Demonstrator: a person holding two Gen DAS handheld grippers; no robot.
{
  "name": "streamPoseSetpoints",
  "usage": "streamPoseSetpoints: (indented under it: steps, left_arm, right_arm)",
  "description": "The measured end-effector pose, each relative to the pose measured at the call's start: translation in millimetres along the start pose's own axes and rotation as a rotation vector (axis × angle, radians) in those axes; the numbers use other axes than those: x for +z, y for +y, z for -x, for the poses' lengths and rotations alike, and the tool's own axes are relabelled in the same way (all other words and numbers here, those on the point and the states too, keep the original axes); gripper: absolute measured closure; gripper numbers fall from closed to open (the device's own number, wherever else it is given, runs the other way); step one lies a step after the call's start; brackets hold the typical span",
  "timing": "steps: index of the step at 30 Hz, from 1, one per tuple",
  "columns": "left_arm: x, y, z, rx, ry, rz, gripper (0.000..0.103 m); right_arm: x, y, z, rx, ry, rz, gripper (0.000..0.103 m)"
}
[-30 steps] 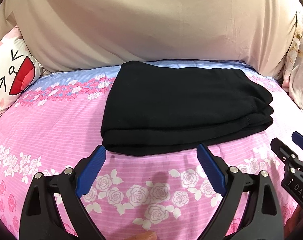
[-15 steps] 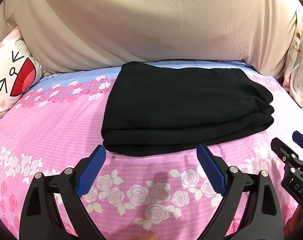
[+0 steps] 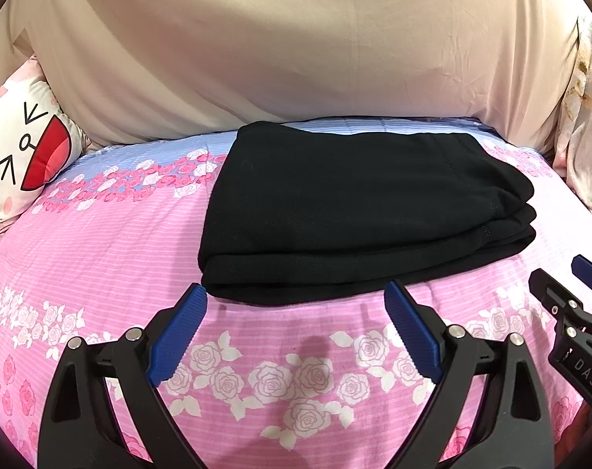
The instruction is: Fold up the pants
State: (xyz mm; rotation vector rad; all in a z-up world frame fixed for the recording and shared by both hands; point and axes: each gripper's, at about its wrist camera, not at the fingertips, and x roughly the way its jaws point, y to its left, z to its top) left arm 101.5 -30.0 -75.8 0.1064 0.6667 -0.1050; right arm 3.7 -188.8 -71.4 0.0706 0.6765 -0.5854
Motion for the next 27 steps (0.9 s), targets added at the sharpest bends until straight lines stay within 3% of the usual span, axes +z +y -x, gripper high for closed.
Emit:
streamPoseSetpoints:
  steps: [27]
  left_arm:
    - [-0.2, -8.7, -0.4, 0.034, -0.014, -0.031, 0.014]
  right_arm:
    - [-0.9, -3.4, -1.2, 0.005, 0.003, 0.003, 0.030]
